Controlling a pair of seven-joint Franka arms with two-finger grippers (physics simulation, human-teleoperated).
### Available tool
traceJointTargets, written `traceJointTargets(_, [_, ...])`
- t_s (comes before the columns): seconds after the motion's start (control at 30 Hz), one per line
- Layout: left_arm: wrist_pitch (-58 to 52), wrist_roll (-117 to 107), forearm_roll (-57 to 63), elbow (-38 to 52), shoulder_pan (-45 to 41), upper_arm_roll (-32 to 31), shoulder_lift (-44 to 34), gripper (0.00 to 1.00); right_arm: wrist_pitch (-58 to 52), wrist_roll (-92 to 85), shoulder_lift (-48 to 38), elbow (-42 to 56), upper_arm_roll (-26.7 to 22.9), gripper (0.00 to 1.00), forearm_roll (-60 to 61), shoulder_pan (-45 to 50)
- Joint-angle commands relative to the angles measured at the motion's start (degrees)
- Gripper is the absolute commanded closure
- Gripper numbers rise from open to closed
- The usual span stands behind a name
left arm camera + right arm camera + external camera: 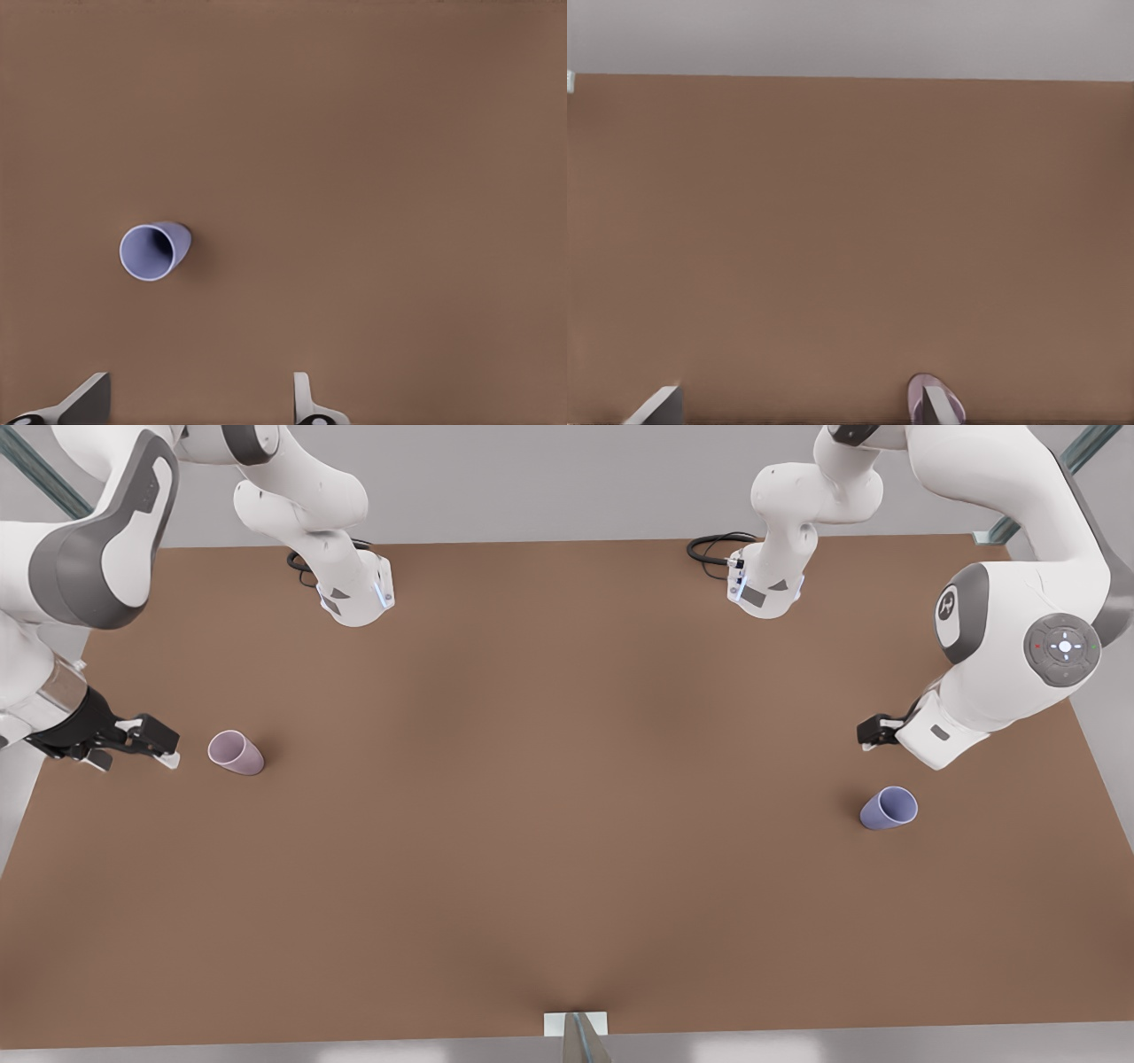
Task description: Stack the cups, with the pink cup at the bottom and the purple cup at the top
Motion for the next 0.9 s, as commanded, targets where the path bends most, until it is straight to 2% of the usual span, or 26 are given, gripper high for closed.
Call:
traceJointTargets(0.0, [0.59,0.32,0.05,-0.01,0.01,0.09,-0.05,0.00,-6.96,-1.88,0.15,0.08,-0.04,0.00,-0.06,-0.20])
traceJointTargets(0.13, [0.67,0.41,-0.04,0.08,0.01,0.18,0.48,0.00,-6.43,-2.58,0.59,-1.76,-0.05,0.00,-0.15,-0.11])
traceJointTargets(0.27, [1.47,0.76,-0.12,-0.27,0.10,0.18,1.00,0.00,5.16,-7.32,0.07,-12.31,-0.40,0.00,-0.15,-3.36])
traceJointTargets(0.37, [1.82,0.85,-0.12,-0.45,0.10,0.18,1.36,0.00,14.48,-10.40,-3.98,-25.49,-0.49,0.00,-0.06,-5.56])
traceJointTargets(0.47, [1.91,0.85,-0.12,-0.54,0.27,0.36,1.53,0.00,20.02,-19.81,-3.28,-30.95,-1.89,0.00,0.03,-9.52])
traceJointTargets(0.63, [1.91,0.76,-0.83,-0.54,0.36,0.36,2.15,0.00,27.05,-36.77,-1.43,-38.42,-7.69,0.00,2.93,-9.60])
traceJointTargets(0.67, [1.91,0.67,-0.91,-0.54,0.36,0.36,2.23,0.00,27.67,-37.56,-0.81,-39.30,-8.04,0.00,2.93,-9.60])
traceJointTargets(0.73, [1.91,0.67,-0.91,-0.54,0.36,0.36,2.32,0.00,36.89,-42.13,-0.11,-45.89,-8.13,0.00,2.93,-10.57])
traceJointTargets(0.87, [1.82,0.67,-0.91,-0.54,0.36,0.36,2.41,0.00,43.58,-51.80,2.08,-49.93,-9.80,0.00,2.93,-11.19])
